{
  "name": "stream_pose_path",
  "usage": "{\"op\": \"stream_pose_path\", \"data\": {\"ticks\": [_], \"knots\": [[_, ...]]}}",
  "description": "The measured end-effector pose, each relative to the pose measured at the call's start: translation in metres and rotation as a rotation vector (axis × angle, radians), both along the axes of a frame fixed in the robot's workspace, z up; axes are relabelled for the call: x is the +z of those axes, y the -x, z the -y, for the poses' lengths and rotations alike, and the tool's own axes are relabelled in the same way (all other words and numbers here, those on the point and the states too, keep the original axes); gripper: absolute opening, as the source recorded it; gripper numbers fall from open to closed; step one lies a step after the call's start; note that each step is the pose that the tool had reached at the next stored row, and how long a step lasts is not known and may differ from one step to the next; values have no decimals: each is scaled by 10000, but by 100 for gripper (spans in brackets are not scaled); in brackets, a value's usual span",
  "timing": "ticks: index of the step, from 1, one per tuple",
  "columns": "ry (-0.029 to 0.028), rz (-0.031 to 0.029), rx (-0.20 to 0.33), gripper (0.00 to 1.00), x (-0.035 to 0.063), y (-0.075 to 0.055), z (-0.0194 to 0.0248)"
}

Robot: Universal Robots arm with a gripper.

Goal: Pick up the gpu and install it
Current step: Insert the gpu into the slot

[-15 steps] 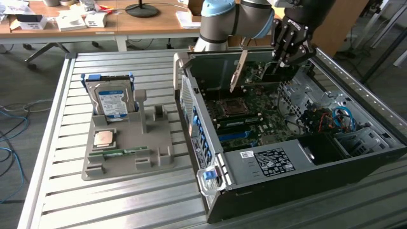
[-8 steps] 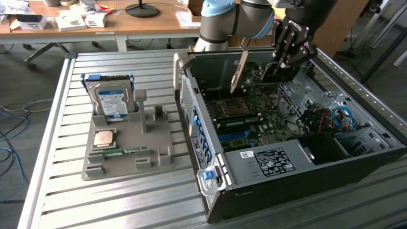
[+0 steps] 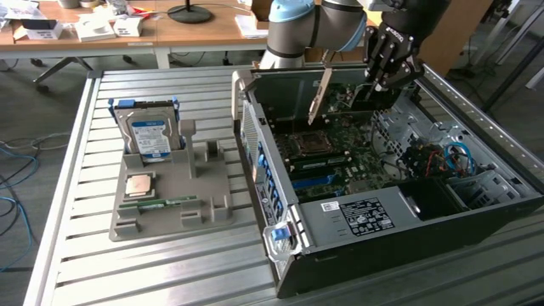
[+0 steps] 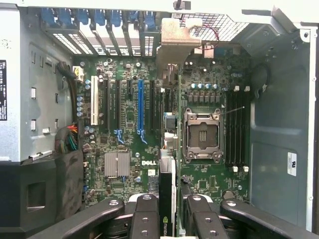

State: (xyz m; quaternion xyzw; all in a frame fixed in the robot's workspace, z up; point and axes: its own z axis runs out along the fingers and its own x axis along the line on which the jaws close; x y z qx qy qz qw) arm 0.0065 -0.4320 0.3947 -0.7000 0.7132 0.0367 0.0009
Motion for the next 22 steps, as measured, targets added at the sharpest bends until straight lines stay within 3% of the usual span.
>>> {"op": "stream_pose_path", "data": {"ticks": [7,9,10,22], "knots": [[0,0,0,26,-3,0,0],[0,0,0,26,-121,0,0],[0,0,0,26,-132,0,0],[0,0,0,26,-132,0,0]]}}
